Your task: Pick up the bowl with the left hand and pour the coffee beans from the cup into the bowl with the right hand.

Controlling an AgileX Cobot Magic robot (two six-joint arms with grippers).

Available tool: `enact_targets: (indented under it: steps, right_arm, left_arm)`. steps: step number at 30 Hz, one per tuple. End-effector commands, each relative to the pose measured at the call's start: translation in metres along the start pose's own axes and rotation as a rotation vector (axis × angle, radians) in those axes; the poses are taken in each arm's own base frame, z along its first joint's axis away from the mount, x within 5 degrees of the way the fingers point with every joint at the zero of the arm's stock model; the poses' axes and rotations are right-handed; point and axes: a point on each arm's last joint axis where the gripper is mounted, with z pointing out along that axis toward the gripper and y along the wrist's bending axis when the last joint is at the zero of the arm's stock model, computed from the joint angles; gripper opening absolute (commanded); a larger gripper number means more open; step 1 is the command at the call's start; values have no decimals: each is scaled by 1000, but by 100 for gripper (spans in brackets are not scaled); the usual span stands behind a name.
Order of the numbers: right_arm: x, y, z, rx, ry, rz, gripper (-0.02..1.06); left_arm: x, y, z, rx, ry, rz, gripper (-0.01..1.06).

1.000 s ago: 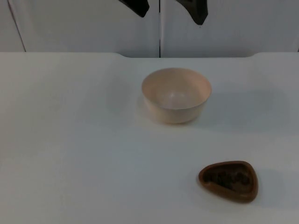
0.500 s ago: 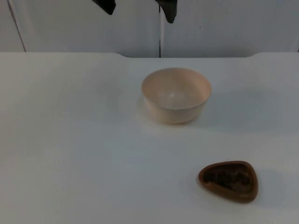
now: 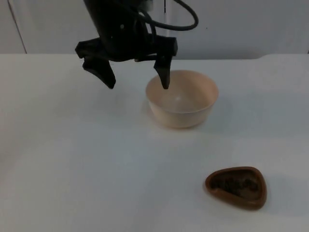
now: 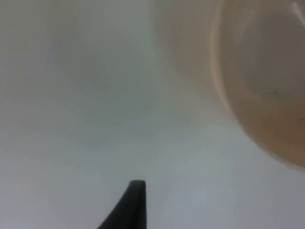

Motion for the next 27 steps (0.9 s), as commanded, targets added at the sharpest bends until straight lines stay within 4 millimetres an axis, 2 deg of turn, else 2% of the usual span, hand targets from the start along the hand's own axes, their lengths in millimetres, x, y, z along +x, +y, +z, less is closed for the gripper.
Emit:
enact_targets:
  steps: [1, 3, 10, 19, 27]
  right_arm:
    - [0, 0, 0, 11, -5, -12, 105]
    - [0, 0, 0, 11, -5, -12, 105]
    - [0, 0, 0, 11, -5, -12, 105]
    - [0, 0, 0, 12, -5, -13, 105]
    - [0, 0, 0, 12, -5, -13, 105]
  left_arm:
    - [-3, 2, 0, 28, -18, -17, 101]
    - [-8, 8, 1, 20, -52, -36, 100]
    - [-14, 10, 4, 16, -115, -65, 97]
    - [-30, 13, 27, -42, -68, -78, 97]
    - [-32, 19, 50, -86, -81, -106, 97]
